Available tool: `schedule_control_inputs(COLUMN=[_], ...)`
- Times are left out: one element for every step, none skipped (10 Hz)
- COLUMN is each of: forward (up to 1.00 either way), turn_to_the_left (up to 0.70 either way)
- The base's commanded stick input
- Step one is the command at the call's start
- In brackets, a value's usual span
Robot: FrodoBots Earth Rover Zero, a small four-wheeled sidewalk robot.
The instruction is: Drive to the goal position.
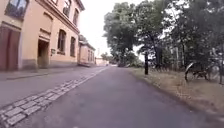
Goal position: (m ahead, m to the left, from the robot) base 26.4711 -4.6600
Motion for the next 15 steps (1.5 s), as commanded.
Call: schedule_control_inputs(forward=[0.85,0.85,0.85,0.85,0.85,0.85,0.85,0.85,0.85,0.85,0.85,0.85,0.85,0.85,0.85], turn_to_the_left=[0.01,0.01,0.01,0.01,0.01,0.01,0.01,0.01,0.01,0.01,0.01,0.01,0.01,0.01,-0.19])
